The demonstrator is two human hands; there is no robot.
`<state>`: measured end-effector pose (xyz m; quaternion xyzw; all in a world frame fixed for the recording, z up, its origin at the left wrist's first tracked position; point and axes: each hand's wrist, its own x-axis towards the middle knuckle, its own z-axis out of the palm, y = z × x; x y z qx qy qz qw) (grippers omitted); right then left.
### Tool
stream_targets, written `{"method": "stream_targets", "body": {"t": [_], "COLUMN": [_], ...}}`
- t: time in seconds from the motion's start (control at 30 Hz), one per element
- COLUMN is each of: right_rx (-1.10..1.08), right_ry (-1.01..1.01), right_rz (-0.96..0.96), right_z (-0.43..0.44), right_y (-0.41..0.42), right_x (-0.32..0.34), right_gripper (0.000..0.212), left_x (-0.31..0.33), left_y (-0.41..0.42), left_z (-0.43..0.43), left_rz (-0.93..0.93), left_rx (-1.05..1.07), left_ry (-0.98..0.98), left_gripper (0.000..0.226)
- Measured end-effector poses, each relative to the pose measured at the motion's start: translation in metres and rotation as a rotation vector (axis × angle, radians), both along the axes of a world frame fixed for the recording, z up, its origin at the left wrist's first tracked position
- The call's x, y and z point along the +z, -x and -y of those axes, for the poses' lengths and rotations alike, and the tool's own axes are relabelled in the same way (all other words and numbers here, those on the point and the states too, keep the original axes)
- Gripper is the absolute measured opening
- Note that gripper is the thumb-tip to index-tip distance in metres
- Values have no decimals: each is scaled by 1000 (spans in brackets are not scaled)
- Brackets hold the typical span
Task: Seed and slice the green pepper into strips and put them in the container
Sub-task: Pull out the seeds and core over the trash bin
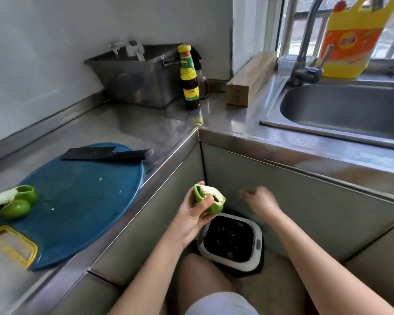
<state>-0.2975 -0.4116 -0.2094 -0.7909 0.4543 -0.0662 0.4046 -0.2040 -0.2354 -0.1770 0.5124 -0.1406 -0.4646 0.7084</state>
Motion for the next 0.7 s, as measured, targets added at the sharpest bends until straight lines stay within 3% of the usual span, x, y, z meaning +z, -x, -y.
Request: {"method": "stream_targets", "body": {"t": [0.07,0.2,0.3,0.4,0.6,0.7], "right_rx": [24,277,443,521,601,549], "right_ry": [45,28,88,233,463,568], "right_rz": [86,303,257,230,33,-26], "right_z": [0,-10,-19,-23,-27,-33], "right_y": [1,8,8,4,-4,-10], "right_x": [1,24,25,20,11,10], "right_gripper": [47,33,56,63,58,43], "left_x": [-10,-26,-35,-43,-59,-61], "left_y": [1,0,4,9,14,20], "left_z": [4,7,10,14,24,37], "left_rz": [12,34,57,35,55,87], "left_rx": [-15,-71,-120,-158,-112,6], "left_ry": [4,31,43,75,8,-76], "left_gripper": [80,82,88,93,92,73]}}
